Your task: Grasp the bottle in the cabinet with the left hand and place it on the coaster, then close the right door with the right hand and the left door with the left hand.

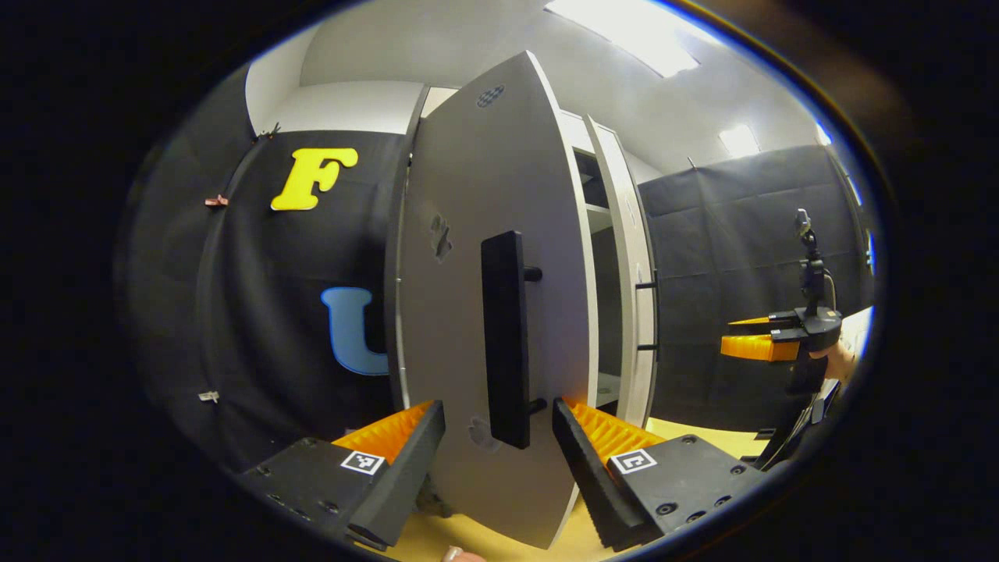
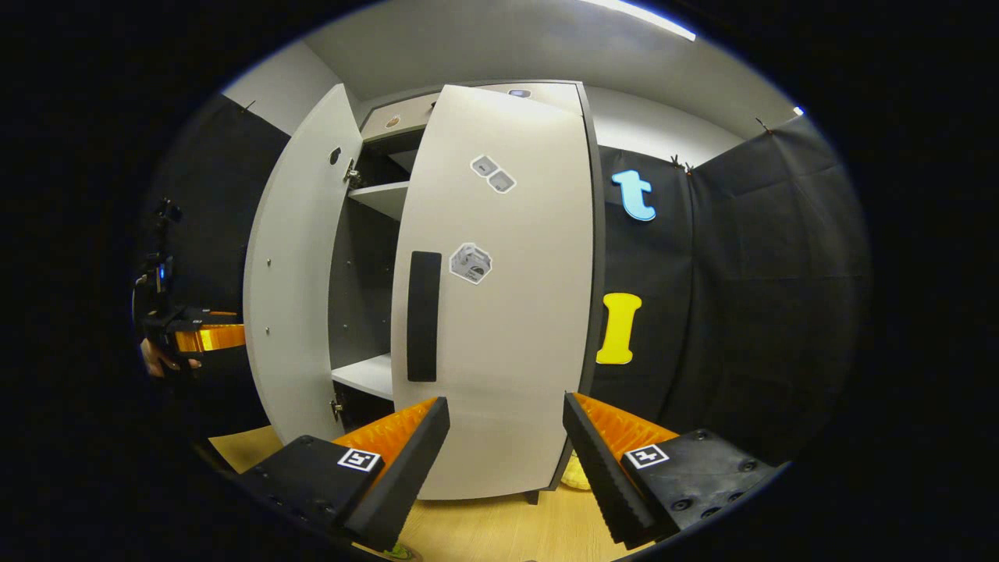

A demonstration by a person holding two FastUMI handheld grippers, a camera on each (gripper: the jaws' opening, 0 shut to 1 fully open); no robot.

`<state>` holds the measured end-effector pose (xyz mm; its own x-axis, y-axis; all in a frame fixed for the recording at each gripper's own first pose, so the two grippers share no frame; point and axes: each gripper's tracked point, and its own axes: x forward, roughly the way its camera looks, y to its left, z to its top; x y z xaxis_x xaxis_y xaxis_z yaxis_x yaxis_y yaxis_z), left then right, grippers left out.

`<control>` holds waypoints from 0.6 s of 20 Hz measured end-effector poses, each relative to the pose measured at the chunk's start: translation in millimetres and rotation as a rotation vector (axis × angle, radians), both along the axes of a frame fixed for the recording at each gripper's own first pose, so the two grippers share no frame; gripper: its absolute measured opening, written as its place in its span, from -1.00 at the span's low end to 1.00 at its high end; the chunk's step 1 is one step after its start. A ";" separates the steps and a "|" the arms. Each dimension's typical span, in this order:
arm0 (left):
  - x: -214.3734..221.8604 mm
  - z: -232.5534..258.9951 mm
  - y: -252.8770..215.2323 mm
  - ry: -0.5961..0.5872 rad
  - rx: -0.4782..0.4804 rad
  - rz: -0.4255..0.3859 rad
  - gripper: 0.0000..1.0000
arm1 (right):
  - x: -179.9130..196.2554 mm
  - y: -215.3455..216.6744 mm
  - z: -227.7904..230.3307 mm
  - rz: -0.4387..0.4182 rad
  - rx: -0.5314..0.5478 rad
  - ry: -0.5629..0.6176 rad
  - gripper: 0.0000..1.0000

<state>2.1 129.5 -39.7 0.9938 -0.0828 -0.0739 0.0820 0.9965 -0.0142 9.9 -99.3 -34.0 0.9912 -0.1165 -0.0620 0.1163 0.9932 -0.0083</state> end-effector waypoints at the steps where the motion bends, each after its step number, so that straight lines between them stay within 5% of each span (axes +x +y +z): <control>1: 7.3 1.4 -9.3 -0.003 0.002 -0.021 0.83 | -2.3 -4.4 -0.4 -0.008 0.001 0.002 0.94; 4: 33.9 8.3 -42.8 -0.039 0.027 -0.078 0.82 | -8.6 -14.6 -0.3 -0.030 0.006 0.008 0.95; 12: 39.2 10.4 -62.8 -0.031 0.018 -0.050 0.88 | -24.2 -23.4 9.2 -0.045 0.024 -0.011 0.94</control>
<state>41.3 66.7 -29.3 0.9903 -0.1315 -0.0454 0.1320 0.9912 0.0070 -14.3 -122.7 -24.7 0.9857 -0.1593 -0.0541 0.1604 0.9869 0.0175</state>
